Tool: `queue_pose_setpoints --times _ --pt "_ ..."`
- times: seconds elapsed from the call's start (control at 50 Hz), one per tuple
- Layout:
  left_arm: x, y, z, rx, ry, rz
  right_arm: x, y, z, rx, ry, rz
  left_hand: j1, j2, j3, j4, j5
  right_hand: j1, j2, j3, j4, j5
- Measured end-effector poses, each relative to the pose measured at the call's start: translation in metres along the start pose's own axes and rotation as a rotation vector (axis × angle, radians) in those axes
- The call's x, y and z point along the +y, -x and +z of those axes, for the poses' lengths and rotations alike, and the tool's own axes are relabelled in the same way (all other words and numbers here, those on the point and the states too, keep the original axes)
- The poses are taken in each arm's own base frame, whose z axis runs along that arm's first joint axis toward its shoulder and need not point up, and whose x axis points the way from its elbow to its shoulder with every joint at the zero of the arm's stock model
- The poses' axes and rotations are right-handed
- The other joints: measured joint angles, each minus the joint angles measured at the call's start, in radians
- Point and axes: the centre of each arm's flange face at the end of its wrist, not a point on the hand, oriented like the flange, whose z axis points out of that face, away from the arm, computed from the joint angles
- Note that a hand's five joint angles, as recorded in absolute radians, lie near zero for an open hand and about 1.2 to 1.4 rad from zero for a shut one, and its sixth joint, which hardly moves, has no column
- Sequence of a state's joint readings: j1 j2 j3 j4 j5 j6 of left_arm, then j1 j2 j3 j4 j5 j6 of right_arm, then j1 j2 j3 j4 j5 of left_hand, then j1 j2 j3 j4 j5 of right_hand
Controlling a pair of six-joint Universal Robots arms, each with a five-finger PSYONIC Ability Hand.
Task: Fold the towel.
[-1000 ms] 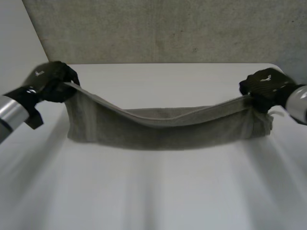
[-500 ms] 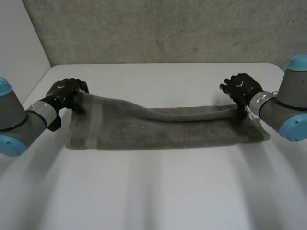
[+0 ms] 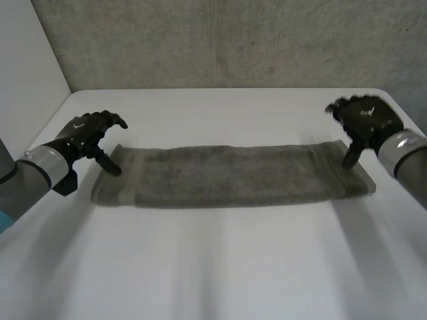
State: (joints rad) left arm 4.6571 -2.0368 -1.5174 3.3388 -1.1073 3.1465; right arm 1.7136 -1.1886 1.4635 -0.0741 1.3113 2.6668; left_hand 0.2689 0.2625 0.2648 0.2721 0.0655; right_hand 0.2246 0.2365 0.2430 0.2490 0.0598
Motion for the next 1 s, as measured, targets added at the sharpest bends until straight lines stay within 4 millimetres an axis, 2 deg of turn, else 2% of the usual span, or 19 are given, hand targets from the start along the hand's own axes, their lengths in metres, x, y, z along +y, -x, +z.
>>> queue_pose_setpoints --times 0.1,0.18,0.32,0.36,0.4,0.42,0.46,0.48,0.5,0.54,0.72,0.8,0.86,0.9,1.0 --pt "0.003 -0.011 -0.012 0.019 0.002 0.005 0.027 0.019 -0.013 -0.058 0.089 0.009 0.000 0.000 0.000 0.000 0.000 0.000 0.000 0.000 0.000 0.000" --pt "0.005 -0.017 -0.015 0.031 -0.002 0.010 0.044 0.028 -0.016 -0.089 0.137 -0.004 0.000 0.000 0.000 0.000 0.000 0.006 0.003 0.002 0.001 0.003" --pt "0.009 -0.018 -0.017 0.035 -0.005 0.013 0.073 0.027 -0.003 -0.097 0.189 -0.066 0.000 0.000 0.000 0.000 0.004 0.070 0.050 0.041 0.036 0.066" --pt "0.010 -0.018 -0.017 0.034 -0.004 0.012 0.084 0.023 0.004 -0.089 0.200 -0.087 0.057 0.051 0.048 0.044 0.071 0.124 0.108 0.100 0.089 0.119" --pt "0.012 -0.017 -0.017 0.034 0.000 0.011 0.091 0.018 0.010 -0.079 0.206 -0.097 0.206 0.216 0.209 0.203 0.240 0.187 0.178 0.165 0.159 0.187" --pt "0.012 -0.017 -0.017 0.034 0.002 0.010 0.095 0.015 0.013 -0.071 0.210 -0.102 0.403 0.418 0.409 0.405 0.439 0.257 0.253 0.245 0.241 0.267" --pt "0.014 -0.017 -0.018 0.037 0.004 0.009 0.100 0.010 0.018 -0.059 0.213 -0.105 0.693 0.720 0.705 0.707 0.733 0.358 0.354 0.344 0.338 0.355" --pt "0.014 -0.017 -0.018 0.038 0.004 0.008 0.101 0.008 0.019 -0.054 0.213 -0.105 0.775 0.803 0.787 0.791 0.816 0.385 0.380 0.366 0.359 0.381" --pt "0.015 -0.018 -0.018 0.044 0.006 0.007 0.104 0.004 0.022 -0.044 0.214 -0.106 0.968 0.990 0.980 0.980 1.008 0.432 0.424 0.416 0.408 0.427" --pt "0.015 -0.018 -0.019 0.058 0.006 0.007 0.107 -0.003 0.026 -0.024 0.209 -0.106 1.034 1.074 1.069 1.075 1.076 0.508 0.496 0.490 0.483 0.498" --pt "0.016 -0.023 -0.019 0.101 0.004 0.005 0.113 -0.011 0.038 0.012 0.177 -0.106 1.031 1.053 1.050 1.051 1.067 0.671 0.659 0.648 0.639 0.650" --pt "0.016 -0.024 -0.020 0.105 0.006 0.003 0.115 -0.010 0.040 0.010 0.176 -0.106 0.781 0.781 0.782 0.778 0.814 0.669 0.657 0.648 0.640 0.651" --pt "0.017 -0.024 -0.021 0.105 0.009 0.001 0.117 -0.010 0.041 0.007 0.181 -0.103 0.634 0.639 0.651 0.639 0.667 0.572 0.560 0.554 0.551 0.561" --pt "0.017 -0.024 -0.021 0.104 0.010 0.000 0.117 -0.009 0.040 0.007 0.186 -0.102 0.460 0.468 0.480 0.469 0.490 0.499 0.484 0.473 0.474 0.476" --pt "0.017 -0.023 -0.022 0.100 0.011 -0.001 0.117 -0.009 0.039 0.005 0.193 -0.098 0.374 0.396 0.396 0.387 0.394 0.520 0.497 0.496 0.492 0.508"
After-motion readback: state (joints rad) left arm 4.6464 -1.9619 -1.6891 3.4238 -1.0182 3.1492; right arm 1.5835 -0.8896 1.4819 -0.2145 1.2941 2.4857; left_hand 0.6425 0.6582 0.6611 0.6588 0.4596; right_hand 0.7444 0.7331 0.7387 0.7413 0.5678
